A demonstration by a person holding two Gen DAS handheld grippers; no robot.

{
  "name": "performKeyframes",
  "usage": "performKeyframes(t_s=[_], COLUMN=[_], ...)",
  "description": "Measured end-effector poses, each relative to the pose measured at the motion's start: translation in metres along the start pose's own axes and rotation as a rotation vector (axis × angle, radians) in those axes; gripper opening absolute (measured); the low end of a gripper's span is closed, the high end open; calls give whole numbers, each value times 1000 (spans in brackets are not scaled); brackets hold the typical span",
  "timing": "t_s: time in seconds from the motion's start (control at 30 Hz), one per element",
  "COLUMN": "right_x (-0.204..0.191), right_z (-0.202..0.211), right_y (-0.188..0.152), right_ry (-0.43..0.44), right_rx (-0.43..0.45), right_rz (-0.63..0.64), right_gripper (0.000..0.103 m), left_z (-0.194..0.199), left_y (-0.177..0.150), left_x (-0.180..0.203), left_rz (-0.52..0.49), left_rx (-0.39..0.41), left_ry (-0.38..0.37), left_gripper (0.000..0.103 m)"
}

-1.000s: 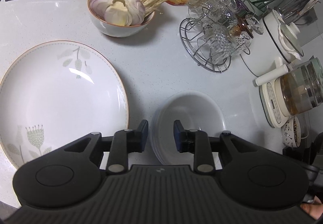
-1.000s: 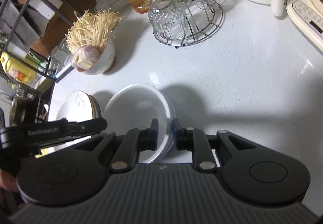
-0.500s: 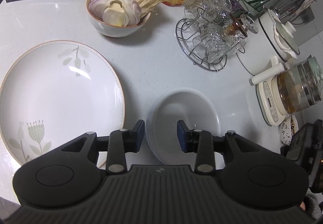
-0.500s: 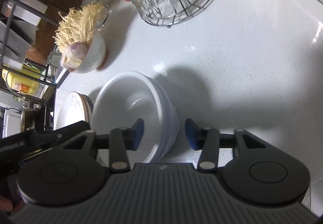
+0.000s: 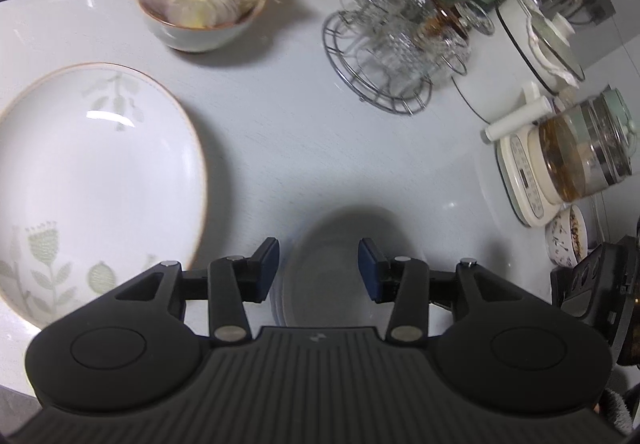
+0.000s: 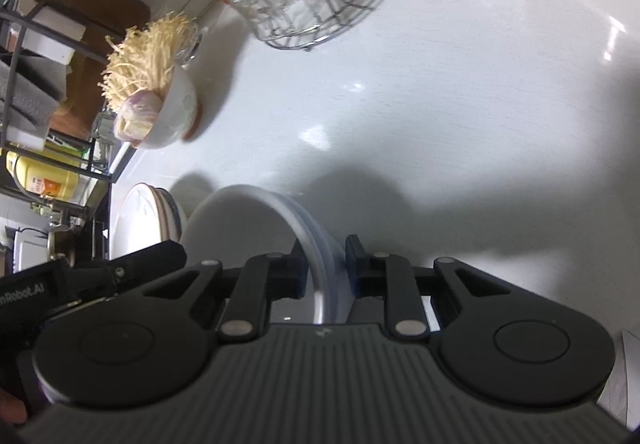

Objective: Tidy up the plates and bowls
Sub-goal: 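Open both grippers and lift away from the bowls, then close both grippers on the rim of the nested bowl stack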

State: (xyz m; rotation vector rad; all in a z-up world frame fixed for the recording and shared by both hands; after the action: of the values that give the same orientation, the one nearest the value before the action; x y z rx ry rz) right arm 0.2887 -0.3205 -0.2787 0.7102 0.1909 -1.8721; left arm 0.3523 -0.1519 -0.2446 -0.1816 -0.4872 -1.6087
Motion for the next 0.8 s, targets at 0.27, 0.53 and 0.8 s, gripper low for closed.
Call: performKeyframes(t_s=[0.27,0.53,0.8], right_x=[26,45,57], right_z=[20,40,46], right_y=[-2,-3,-9], right_ry=[-36,-62,-59], right_rx=[39,83,86], right_rz=[-43,-67,-97], right_gripper=[20,19,19], left_z=[-28,-55,-77], left_y=[-9,-19,-30], left_x=[26,41,42], left_rz=[-81,-127,-120], left_rx=[-66,-130,-182], left_ry=[-3,-22,-44], left_gripper=[50,50,49])
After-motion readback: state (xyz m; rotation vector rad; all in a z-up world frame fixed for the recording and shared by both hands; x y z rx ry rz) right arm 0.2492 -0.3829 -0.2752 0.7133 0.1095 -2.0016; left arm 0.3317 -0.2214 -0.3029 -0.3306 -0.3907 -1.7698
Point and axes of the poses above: each gripper's, at about its wrist camera, not at the fingertips, and z roughly against the way its jaws point, x to its right, y to its top, the point moved 10 cm from there along -z, roughly the way its jaws point, and after that the axes turned 7 degrees about -x, right-handed, at the moved point
